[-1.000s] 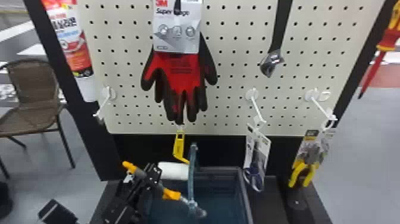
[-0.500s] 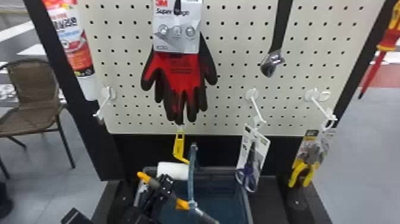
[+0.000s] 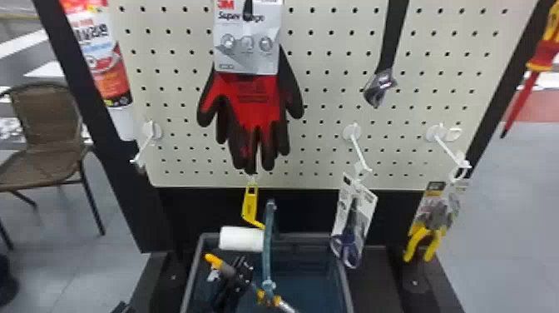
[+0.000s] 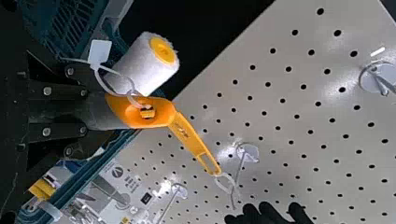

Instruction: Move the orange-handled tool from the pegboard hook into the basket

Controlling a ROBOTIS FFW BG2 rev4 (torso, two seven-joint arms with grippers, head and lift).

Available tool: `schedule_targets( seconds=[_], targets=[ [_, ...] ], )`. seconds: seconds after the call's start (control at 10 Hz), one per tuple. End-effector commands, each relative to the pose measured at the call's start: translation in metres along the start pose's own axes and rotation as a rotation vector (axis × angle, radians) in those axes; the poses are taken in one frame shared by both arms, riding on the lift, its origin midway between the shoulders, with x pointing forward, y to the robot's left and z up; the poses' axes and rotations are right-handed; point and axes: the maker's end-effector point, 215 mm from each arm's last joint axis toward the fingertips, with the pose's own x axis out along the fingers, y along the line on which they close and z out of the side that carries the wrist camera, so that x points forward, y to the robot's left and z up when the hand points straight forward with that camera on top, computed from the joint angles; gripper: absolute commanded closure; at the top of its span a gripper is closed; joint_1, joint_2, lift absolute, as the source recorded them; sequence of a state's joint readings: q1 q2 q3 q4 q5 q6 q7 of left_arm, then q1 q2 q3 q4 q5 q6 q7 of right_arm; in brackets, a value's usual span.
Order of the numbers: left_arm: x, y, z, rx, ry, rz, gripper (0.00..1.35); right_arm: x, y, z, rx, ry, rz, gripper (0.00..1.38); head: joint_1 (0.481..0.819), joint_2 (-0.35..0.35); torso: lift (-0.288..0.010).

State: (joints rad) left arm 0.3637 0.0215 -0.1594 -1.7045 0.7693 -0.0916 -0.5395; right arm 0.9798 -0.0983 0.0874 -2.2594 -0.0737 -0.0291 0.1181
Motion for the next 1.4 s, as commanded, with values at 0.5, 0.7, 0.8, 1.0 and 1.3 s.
schedule_targets(
  seconds=[0.5, 0.7, 0.8, 1.0, 1.3],
  targets=[
    [0.002, -0.004, -0.014, -0.056, 0.044, -0.02, 0.35, 0.0, 0.0, -0.003, 0.007, 0.004, 0.001, 0.34, 0.549, 0.0, -0.1],
    [0.003, -0.005, -0.014, -0.059, 0.046, -0.023, 0.33, 0.0, 0.0, -0.003, 0.007, 0.004, -0.001, 0.34, 0.549, 0.0, -0.1],
    [0.003, -0.005, -0.014, -0.059, 0.046, -0.023, 0.33, 0.0, 0.0, -0.003, 0.007, 0.004, 0.001, 0.34, 0.549, 0.0, -0.1],
    [0.0, -0.001, -0.013, -0.059, 0.051, -0.018, 0.31, 0.0, 0.0, -0.003, 0.007, 0.004, 0.001, 0.34, 0.549, 0.0, -0.1],
    [-0.001, 0.004, -0.004, -0.03, 0.047, -0.019, 0.11, 0.0, 0.0, -0.004, 0.007, 0.007, 0.001, 0.34, 0.549, 0.0, -0.1]
  ],
)
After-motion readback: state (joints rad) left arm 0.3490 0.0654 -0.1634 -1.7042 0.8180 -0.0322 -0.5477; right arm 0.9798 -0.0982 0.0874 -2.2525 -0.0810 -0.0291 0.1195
